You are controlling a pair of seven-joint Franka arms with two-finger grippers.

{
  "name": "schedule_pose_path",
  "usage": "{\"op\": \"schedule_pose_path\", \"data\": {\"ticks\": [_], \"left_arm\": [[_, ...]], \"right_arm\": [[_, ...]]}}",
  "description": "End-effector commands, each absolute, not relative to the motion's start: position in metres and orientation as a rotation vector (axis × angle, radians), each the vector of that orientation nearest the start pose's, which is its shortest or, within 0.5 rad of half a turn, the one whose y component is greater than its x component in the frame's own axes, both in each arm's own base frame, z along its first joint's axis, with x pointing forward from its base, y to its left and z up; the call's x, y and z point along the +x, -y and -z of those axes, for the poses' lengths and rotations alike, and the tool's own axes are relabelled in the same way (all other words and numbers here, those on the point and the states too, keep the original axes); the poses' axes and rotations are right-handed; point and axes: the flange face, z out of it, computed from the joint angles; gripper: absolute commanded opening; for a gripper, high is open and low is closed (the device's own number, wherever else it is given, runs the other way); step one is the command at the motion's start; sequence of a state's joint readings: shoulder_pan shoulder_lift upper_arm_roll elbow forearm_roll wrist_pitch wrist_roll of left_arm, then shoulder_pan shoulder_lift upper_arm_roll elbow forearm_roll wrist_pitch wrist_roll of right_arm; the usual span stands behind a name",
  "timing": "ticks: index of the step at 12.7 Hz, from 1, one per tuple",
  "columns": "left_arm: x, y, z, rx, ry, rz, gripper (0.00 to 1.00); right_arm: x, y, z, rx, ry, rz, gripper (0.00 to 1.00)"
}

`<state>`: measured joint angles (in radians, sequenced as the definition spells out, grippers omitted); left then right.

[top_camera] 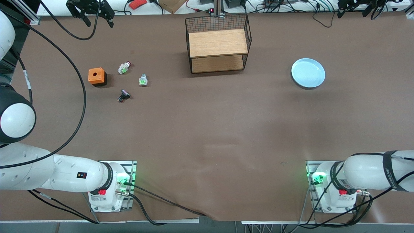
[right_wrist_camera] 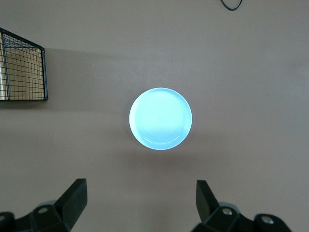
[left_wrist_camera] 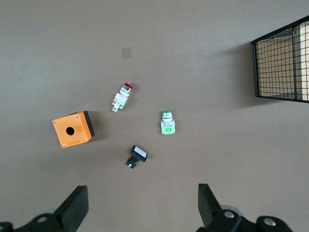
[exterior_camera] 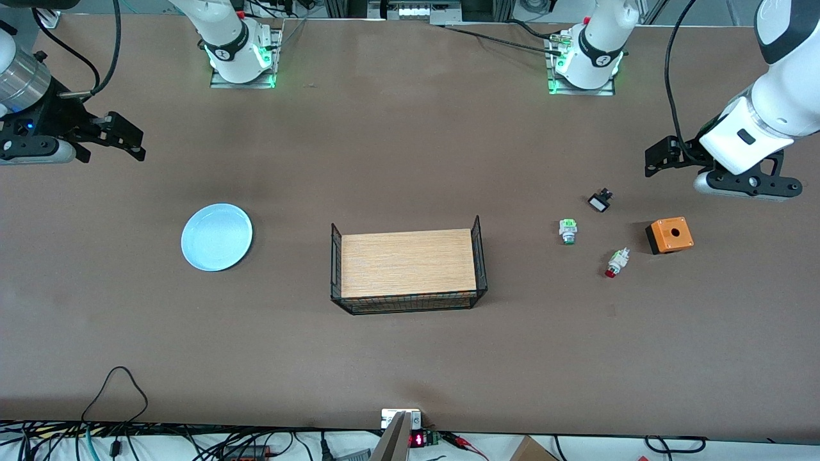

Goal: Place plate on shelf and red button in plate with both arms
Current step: 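Move the right gripper over the pale blue plate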

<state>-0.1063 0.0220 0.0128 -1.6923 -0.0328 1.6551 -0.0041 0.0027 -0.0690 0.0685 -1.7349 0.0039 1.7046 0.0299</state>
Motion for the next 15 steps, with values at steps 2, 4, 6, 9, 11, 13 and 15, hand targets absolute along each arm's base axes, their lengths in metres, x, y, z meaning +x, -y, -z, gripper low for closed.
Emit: {"op": "schedule_pose_path", "data": {"ticks": [2,4,6,9,11,13,15], "left_arm": [[0.564,0.056,-0.567,-3.141,-0.175,-0.104,1.00],[0.564,0.056,-0.567,-3.141,-0.172,-0.104,1.00],[0.564,0.056,-0.567,-3.141,-0.175,-0.104,1.00],[0.564,0.056,-0.567,-3.141,-0.175,-0.102,1.00],[0.564,0.056,-0.567,-3.141,-0.175,-0.102,1.00],[0.564,0.056,-0.567,-3.141,-0.175,-0.102,1.00],[0.564,0.056,-0.567,-3.141,-0.175,-0.102,1.00]], "right_arm": [[0.545,-0.040,-0.602,-3.120,0.068,0.049,1.00],[0.549,-0.039,-0.588,-3.121,0.080,-0.003,1.00],[0.545,-0.041,-0.576,-3.120,0.113,-0.061,1.00],[0.548,-0.058,-0.543,-3.122,0.166,-0.145,1.00],[0.553,-0.070,-0.511,-3.127,0.204,-0.195,1.00],[0.554,-0.071,-0.475,-3.118,0.261,-0.243,1.00],[0.548,-0.071,-0.436,-3.082,0.464,-0.268,1.00]]}}
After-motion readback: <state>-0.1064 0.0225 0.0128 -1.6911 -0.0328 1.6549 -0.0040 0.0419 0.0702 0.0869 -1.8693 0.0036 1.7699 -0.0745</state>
